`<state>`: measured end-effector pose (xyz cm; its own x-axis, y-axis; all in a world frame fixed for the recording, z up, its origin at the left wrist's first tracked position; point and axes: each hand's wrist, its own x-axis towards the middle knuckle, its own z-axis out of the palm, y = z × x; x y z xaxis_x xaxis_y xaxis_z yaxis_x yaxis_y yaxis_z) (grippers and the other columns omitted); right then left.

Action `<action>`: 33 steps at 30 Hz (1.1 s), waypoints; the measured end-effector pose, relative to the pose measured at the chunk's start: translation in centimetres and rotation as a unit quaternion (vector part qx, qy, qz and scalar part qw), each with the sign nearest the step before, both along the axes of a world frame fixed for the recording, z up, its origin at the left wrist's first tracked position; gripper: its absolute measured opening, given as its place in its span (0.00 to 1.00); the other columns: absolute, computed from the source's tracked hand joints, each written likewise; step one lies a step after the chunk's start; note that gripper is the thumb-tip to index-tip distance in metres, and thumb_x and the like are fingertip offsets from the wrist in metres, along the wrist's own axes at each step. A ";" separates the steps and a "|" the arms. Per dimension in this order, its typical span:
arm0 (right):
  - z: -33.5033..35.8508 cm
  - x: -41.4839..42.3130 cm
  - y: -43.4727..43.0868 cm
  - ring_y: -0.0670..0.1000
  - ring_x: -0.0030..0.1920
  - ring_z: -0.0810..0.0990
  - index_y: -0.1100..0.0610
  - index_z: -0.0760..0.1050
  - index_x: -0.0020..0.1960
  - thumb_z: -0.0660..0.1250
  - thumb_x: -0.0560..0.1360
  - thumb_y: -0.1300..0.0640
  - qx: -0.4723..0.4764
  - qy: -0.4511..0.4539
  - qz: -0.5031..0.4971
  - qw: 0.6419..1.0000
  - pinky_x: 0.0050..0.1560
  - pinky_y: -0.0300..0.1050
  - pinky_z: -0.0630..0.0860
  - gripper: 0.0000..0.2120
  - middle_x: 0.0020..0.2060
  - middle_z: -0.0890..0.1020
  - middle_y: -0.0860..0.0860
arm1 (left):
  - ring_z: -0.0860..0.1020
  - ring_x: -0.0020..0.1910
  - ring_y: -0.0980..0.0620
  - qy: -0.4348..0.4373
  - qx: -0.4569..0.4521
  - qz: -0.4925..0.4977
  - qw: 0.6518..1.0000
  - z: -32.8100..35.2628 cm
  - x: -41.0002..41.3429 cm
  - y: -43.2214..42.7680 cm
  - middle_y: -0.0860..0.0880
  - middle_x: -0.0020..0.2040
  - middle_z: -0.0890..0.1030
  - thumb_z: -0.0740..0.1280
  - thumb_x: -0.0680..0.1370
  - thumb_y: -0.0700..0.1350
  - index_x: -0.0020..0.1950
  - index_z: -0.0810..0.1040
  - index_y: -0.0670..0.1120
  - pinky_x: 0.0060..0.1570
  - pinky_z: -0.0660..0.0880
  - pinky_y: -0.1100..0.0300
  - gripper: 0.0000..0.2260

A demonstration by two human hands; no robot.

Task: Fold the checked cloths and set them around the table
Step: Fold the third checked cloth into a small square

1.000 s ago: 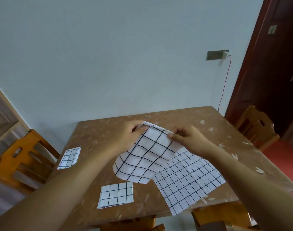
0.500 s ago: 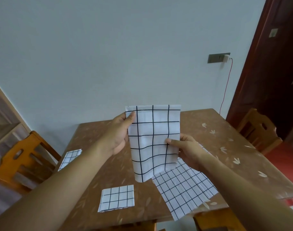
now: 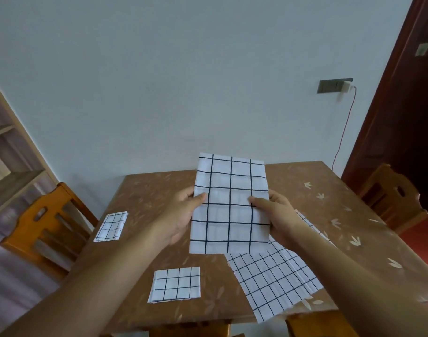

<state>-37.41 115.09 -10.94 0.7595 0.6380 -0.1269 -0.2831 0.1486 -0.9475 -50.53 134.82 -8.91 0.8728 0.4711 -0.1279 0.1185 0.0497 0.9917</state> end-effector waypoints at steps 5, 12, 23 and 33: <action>0.4 0.4 -0.6 0.62 0.57 0.85 0.60 0.80 0.65 0.63 0.81 0.66 0.015 0.008 0.024 1.000 0.56 0.62 0.82 0.15 0.58 0.86 0.60 | 0.82 0.61 0.45 -0.001 -0.004 -0.013 1.000 0.6 -0.4 0.8 0.45 0.60 0.85 0.62 0.85 0.42 0.65 0.80 0.45 0.66 0.75 0.41 0.12; 0.3 1.0 -2.1 0.65 0.61 0.83 0.62 0.84 0.60 0.61 0.80 0.67 0.022 0.035 0.061 0.997 0.66 0.65 0.76 0.15 0.60 0.84 0.63 | 0.82 0.56 0.41 -0.017 -0.039 -0.038 0.998 0.6 -0.5 1.3 0.40 0.60 0.84 0.60 0.84 0.37 0.62 0.82 0.44 0.56 0.76 0.46 0.13; 0.0 2.2 -3.5 0.58 0.43 0.76 0.60 0.84 0.46 0.61 0.79 0.58 0.014 0.037 0.059 0.997 0.45 0.50 0.75 0.13 0.42 0.82 0.57 | 0.76 0.45 0.45 0.002 -0.057 -0.079 0.995 1.3 0.2 1.4 0.44 0.49 0.80 0.58 0.80 0.43 0.45 0.85 0.49 0.41 0.73 0.54 0.15; 2.1 2.4 -4.3 0.58 0.48 0.86 0.57 0.80 0.63 0.75 0.71 0.63 -0.128 -0.109 0.153 0.974 0.50 0.54 0.84 0.20 0.52 0.86 0.60 | 0.81 0.59 0.53 -0.027 0.199 -0.081 0.976 2.2 1.8 0.1 0.51 0.58 0.84 0.70 0.78 0.32 0.49 0.84 0.56 0.64 0.77 0.52 0.17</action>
